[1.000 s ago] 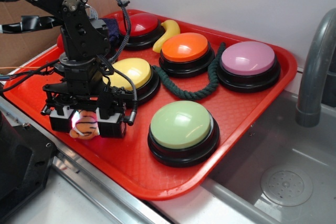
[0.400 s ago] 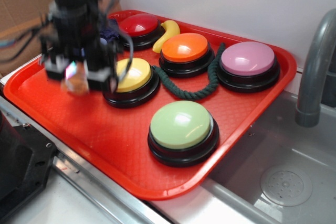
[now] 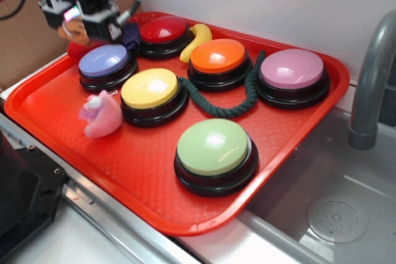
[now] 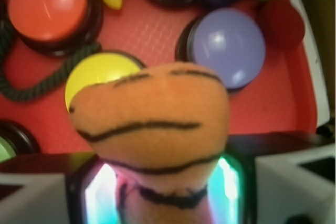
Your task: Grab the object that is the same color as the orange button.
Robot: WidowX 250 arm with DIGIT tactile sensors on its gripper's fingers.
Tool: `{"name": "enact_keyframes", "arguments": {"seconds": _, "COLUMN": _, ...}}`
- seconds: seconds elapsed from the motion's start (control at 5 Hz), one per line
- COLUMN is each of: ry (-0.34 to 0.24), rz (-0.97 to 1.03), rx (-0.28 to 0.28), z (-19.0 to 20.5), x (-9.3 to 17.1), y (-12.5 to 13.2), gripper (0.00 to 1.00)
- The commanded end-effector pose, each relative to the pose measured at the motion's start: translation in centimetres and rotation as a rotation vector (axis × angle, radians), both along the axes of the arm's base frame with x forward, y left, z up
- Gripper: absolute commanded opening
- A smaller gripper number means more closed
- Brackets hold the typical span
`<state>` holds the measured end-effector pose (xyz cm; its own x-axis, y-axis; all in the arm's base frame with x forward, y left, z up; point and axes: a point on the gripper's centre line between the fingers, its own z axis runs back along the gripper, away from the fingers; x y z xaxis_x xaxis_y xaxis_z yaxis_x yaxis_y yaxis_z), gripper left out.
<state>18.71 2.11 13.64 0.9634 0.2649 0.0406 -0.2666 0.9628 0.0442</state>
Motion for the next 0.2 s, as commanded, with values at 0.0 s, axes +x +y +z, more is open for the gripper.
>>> {"name": "enact_keyframes", "arguments": {"seconds": 0.0, "ry": -0.04, "rz": -0.056, "rx": -0.011, "z": 1.55, "x": 0.68, "y": 1.17, "gripper": 0.0}}
